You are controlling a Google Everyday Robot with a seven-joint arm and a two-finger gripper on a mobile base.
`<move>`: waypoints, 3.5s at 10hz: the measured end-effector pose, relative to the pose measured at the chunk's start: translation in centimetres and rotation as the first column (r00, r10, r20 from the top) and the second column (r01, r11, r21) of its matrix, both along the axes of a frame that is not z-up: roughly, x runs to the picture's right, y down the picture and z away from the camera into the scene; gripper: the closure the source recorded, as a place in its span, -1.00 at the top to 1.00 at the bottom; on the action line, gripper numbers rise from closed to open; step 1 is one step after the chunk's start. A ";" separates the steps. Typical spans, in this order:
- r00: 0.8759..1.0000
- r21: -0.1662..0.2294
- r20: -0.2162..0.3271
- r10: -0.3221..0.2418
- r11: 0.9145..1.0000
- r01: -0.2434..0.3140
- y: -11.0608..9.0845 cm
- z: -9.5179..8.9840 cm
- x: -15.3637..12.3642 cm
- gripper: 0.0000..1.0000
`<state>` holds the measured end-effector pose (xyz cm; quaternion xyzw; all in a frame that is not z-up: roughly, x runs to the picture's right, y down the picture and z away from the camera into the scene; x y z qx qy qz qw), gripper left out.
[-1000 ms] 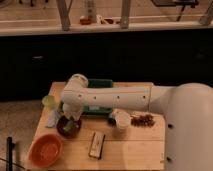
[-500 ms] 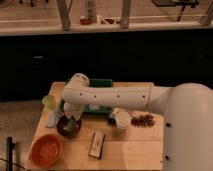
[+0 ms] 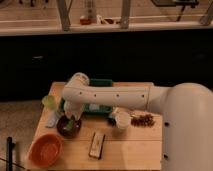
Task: Place pepper in purple bowl
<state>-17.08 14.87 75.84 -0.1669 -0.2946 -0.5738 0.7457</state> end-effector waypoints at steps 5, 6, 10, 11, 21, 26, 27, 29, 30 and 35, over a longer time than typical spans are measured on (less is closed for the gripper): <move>1.000 -0.006 -0.001 -0.008 1.000 0.008 0.2 0.2 -0.5 0.49; 1.000 -0.009 -0.004 -0.012 1.000 0.012 0.3 0.3 -0.6 0.60; 1.000 -0.017 -0.003 -0.025 1.000 0.025 0.5 0.5 -1.3 0.60; 1.000 -0.018 -0.004 -0.026 1.000 0.026 0.5 0.6 -1.3 0.60; 0.999 -0.016 -0.010 -0.031 0.999 0.031 0.6 0.4 -1.4 0.60; 1.000 -0.015 -0.001 -0.027 1.000 0.027 0.4 0.4 -1.3 0.60; 1.000 -0.015 0.000 -0.027 1.000 0.027 0.4 0.4 -1.3 0.60; 0.999 -0.005 0.016 -0.032 0.999 0.032 0.1 0.2 -1.2 0.60; 0.999 -0.005 0.015 -0.031 1.000 0.031 0.1 0.2 -1.1 0.60; 0.999 -0.005 0.017 -0.031 0.999 0.031 0.1 0.2 -1.2 0.60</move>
